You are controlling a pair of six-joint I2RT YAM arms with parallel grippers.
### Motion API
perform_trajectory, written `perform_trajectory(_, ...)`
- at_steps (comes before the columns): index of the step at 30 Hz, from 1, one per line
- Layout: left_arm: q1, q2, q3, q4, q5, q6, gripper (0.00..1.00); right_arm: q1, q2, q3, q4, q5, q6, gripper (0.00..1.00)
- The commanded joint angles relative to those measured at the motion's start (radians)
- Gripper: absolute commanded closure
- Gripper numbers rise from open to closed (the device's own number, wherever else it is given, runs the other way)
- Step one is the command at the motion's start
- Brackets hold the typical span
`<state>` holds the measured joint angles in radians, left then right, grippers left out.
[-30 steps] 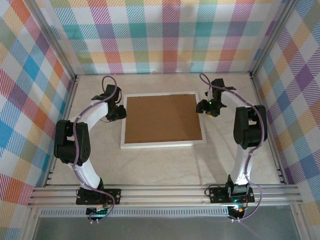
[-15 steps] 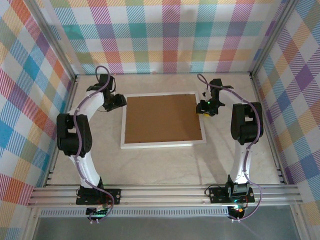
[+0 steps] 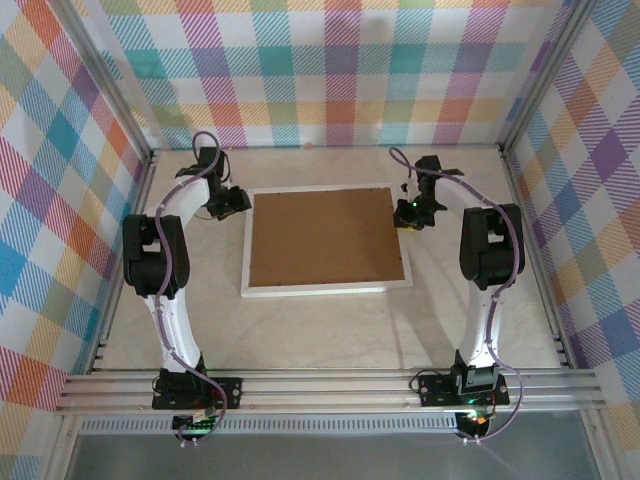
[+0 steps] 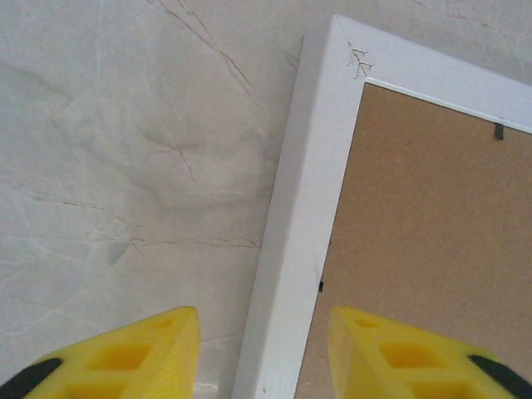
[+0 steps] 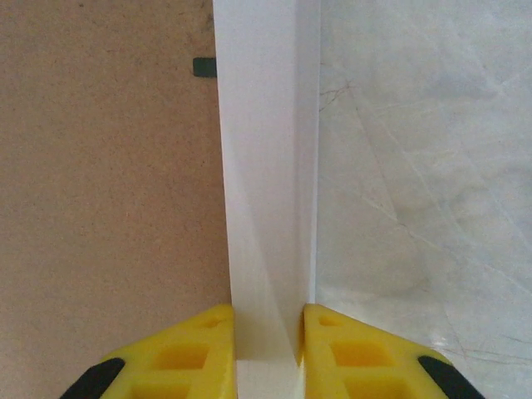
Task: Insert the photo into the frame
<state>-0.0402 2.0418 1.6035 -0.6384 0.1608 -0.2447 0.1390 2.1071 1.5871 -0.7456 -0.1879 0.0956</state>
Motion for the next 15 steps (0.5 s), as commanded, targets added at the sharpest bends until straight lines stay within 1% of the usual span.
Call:
perform_trajectory(1,0.019,0.041,0.043,-0.043,0.020,0.041,0.58,0.008,0.027,0.005,-0.025,0.015,-0.027,0.78)
perform_trajectory(8,0.026,0.118,0.113,-0.081,0.052,0.057,0.58,0.010,0.022,-0.002,-0.017,0.008,-0.028,0.78)
perform_trajectory(15,0.024,0.142,0.119,-0.096,0.057,0.062,0.58,0.011,0.021,-0.009,-0.012,0.008,-0.028,0.78)
